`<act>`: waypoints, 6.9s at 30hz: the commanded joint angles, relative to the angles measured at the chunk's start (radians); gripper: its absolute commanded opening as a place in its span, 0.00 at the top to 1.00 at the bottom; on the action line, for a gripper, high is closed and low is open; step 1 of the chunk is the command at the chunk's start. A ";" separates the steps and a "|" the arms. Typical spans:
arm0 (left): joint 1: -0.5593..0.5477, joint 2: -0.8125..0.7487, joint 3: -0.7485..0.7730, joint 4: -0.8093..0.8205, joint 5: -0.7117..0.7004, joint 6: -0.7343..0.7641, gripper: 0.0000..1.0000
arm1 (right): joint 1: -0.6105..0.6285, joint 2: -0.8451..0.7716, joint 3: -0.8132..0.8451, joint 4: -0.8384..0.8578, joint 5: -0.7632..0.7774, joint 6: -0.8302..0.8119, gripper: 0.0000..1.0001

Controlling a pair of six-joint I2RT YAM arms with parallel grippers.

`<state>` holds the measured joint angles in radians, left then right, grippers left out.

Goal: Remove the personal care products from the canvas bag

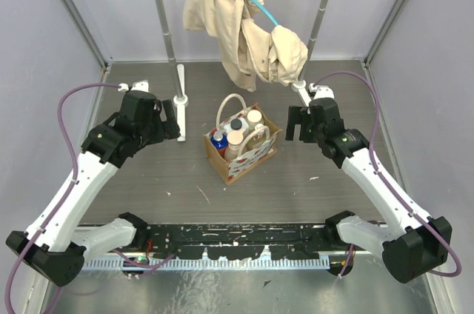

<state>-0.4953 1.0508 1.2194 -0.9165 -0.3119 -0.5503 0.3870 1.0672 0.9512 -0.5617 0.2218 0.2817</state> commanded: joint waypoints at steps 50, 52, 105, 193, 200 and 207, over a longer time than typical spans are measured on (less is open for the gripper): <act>-0.086 0.306 -0.106 0.315 0.090 -0.105 0.20 | 0.173 0.257 0.403 0.042 -0.084 -0.066 0.00; -0.086 0.261 -0.110 0.313 0.080 -0.099 0.18 | 0.173 0.258 0.395 0.046 -0.084 -0.064 0.00; -0.135 0.230 -0.202 0.182 0.251 -0.159 1.00 | 0.222 0.347 0.381 -0.149 -0.265 -0.078 0.00; -0.150 0.108 -0.314 0.142 0.240 -0.215 0.96 | 0.498 0.365 1.065 -0.302 0.305 -0.079 0.84; -0.150 0.113 -0.314 0.145 0.244 -0.215 0.96 | 0.364 0.287 1.007 -0.239 0.320 -0.129 0.84; -0.150 0.126 -0.319 0.151 0.253 -0.215 0.95 | 0.203 0.236 0.921 -0.206 0.294 -0.155 0.82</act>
<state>-0.6384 1.1599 0.9360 -0.6998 -0.0780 -0.7685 0.6598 1.3697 1.8915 -0.9485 0.4793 0.1688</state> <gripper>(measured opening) 0.046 0.572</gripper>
